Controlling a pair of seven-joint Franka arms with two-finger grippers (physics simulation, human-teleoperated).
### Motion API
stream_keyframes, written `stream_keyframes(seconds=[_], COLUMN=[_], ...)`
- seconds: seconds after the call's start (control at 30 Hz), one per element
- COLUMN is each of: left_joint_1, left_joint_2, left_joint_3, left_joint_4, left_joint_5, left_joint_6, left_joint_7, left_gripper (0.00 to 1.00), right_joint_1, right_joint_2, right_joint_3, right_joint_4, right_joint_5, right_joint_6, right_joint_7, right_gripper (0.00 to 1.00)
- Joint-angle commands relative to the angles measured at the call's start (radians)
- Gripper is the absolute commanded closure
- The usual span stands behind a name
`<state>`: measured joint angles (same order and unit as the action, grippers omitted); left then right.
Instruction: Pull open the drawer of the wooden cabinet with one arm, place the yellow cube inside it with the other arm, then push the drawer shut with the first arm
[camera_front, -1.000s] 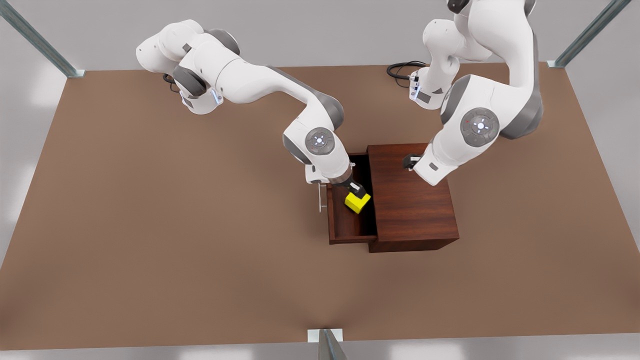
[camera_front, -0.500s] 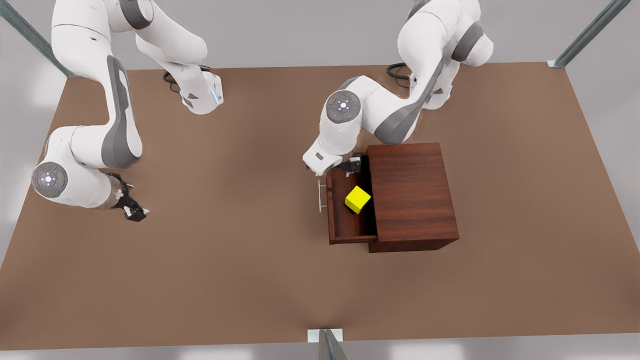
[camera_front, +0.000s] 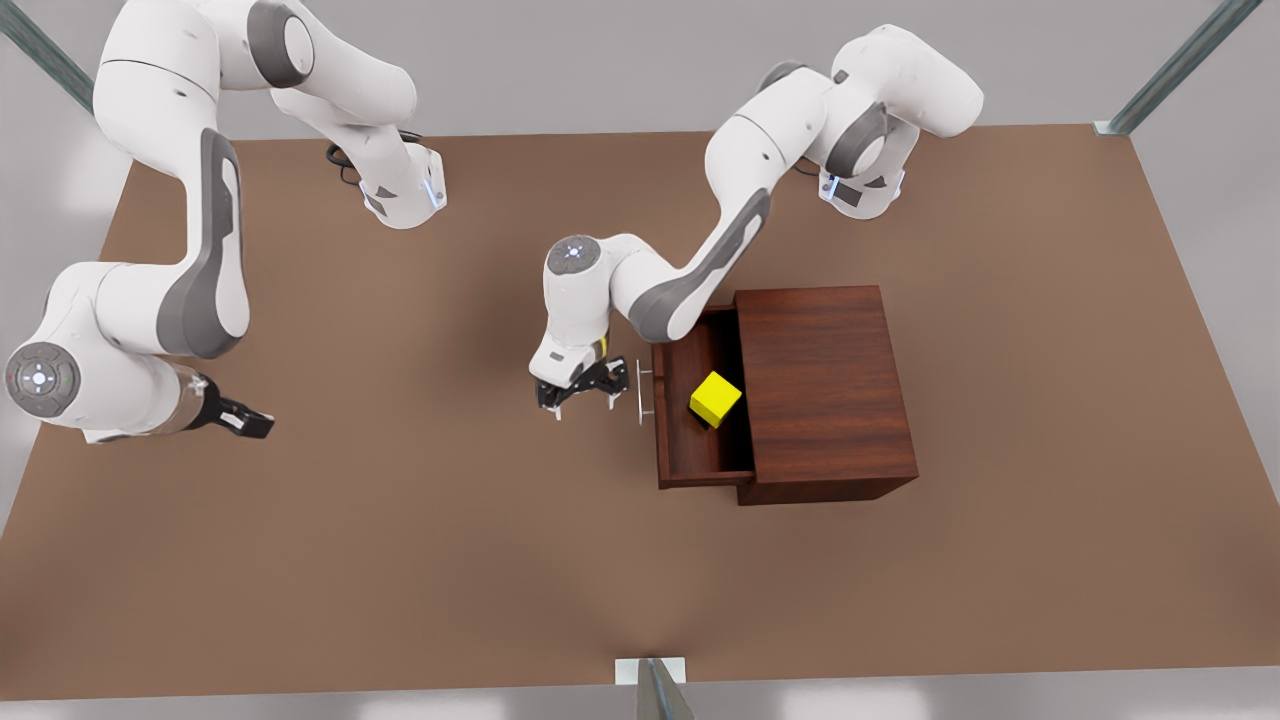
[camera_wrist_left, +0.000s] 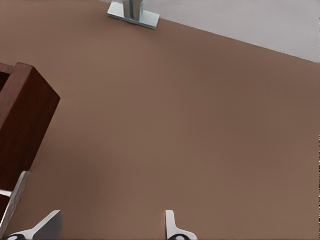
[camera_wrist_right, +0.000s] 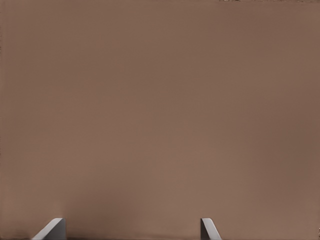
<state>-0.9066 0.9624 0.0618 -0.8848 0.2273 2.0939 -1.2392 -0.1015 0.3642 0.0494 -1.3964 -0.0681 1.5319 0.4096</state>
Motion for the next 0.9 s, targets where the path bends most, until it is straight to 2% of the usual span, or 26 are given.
stream_keyframes(seconds=[0.0, 0.53, 0.87], left_joint_1=[0.000, 0.005, 0.003], left_joint_2=[0.002, 0.022, -0.091], left_joint_3=[0.006, 0.007, 0.009], left_joint_4=[-0.002, -0.066, -0.263], left_joint_5=[0.035, 0.076, 0.081], left_joint_6=[0.084, 0.015, 0.003], left_joint_7=[-0.391, -0.230, -0.195], left_gripper=[0.00, 0.00, 0.00], right_joint_1=[0.002, 0.005, 0.006], right_joint_2=[-0.001, 0.009, 0.012], right_joint_3=[-0.002, 0.003, 0.003], right_joint_4=[0.002, 0.002, 0.002], right_joint_5=[0.013, 0.013, 0.013], right_joint_6=[-0.012, -0.010, -0.010], right_joint_7=[-0.416, -0.402, -0.400], right_gripper=[0.00, 0.00, 0.00])
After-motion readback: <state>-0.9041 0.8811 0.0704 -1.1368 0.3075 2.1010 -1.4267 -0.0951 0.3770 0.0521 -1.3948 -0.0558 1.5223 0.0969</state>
